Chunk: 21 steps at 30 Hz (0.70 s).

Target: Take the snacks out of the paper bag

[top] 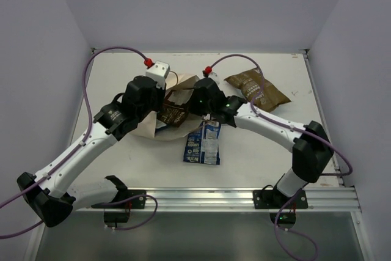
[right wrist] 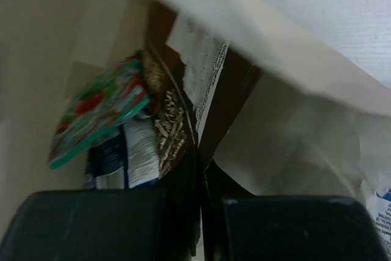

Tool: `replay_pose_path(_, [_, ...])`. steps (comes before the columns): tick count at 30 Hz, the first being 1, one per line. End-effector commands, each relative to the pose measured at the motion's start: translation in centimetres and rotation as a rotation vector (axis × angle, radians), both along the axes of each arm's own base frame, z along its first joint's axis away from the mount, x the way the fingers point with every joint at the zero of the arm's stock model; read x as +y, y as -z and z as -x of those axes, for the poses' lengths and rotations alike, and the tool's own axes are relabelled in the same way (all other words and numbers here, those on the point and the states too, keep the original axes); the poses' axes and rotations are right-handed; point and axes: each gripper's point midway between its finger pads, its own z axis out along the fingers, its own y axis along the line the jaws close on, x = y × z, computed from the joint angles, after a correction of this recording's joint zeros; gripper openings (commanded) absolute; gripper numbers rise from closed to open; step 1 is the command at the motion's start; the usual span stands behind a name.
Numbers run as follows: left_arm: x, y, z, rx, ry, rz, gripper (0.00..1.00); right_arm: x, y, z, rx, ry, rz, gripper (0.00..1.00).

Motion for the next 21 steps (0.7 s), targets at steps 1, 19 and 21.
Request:
replay_pose_path(1, [0.3,0.6,-0.7,-0.006,-0.048,-0.012,0.0,-0.1,-11.2,1.5,-0.214,-0.098,-0.178,0.0])
replay_pose_path(19, [2.4,2.1,-2.3,-0.011,-0.162,-0.121,0.0,-18.9,-33.6,14.2,-0.778,-0.126,-0.339,0.0])
replay_pose_path(21, [1.7,2.2,-2.3,-0.001,-0.138,-0.099,0.0,-19.1,-33.8,13.9,-0.787,-0.115,-0.318,0.0])
